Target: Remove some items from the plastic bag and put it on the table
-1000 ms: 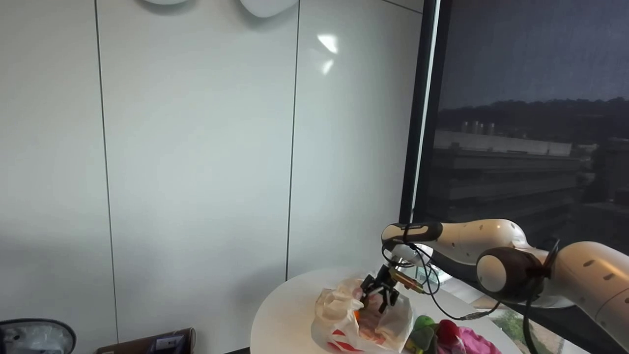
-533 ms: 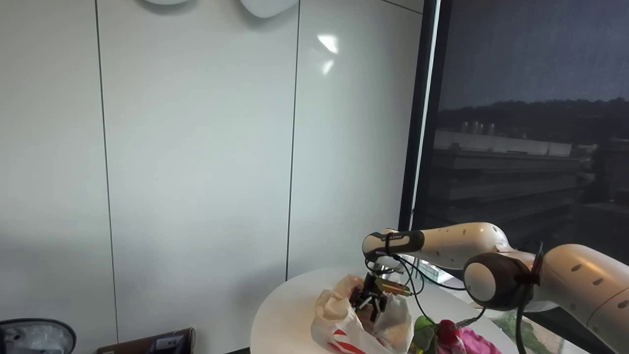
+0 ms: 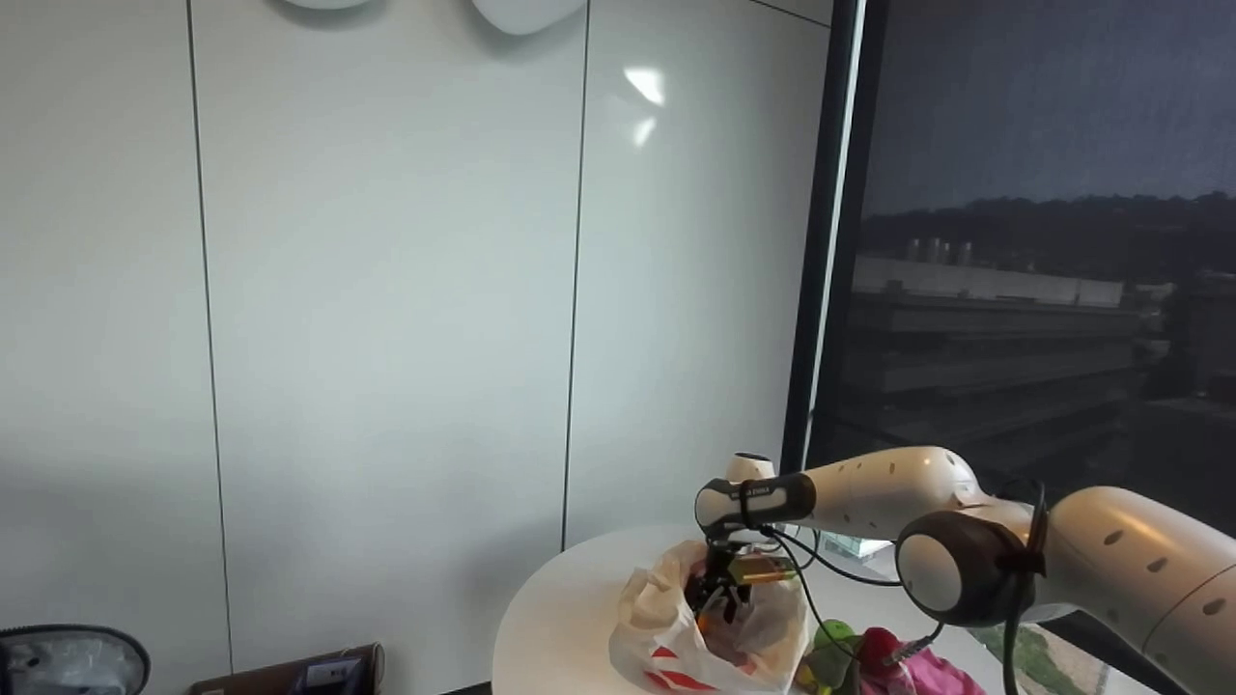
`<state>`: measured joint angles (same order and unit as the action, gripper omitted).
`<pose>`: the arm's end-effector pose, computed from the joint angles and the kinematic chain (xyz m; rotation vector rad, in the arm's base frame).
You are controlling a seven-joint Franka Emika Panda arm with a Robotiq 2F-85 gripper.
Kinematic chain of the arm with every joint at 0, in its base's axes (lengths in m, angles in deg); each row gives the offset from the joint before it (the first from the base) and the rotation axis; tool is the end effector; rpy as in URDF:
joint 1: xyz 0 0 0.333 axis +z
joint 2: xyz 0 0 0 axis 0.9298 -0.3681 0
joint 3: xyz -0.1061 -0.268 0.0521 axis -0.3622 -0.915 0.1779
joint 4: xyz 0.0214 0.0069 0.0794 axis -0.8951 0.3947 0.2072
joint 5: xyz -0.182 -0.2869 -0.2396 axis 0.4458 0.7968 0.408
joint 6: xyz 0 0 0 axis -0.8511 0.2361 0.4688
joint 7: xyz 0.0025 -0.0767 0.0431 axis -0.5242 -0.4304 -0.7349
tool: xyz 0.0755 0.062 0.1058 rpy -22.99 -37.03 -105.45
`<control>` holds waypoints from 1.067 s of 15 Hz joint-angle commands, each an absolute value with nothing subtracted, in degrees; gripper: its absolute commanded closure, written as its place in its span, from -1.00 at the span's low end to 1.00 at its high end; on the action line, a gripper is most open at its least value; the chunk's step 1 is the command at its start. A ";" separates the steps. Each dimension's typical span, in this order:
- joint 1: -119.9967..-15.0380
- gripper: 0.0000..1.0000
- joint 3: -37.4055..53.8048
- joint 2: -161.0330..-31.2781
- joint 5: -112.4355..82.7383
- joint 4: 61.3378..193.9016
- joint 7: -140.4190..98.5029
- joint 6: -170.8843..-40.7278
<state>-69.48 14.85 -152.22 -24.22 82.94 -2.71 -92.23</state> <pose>0.7880 0.0171 0.0669 -2.9907 -0.2638 -0.0437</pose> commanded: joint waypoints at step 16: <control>-67.13 -1.00 14.54 -159.67 -22.84 77.69 1.78 -110.55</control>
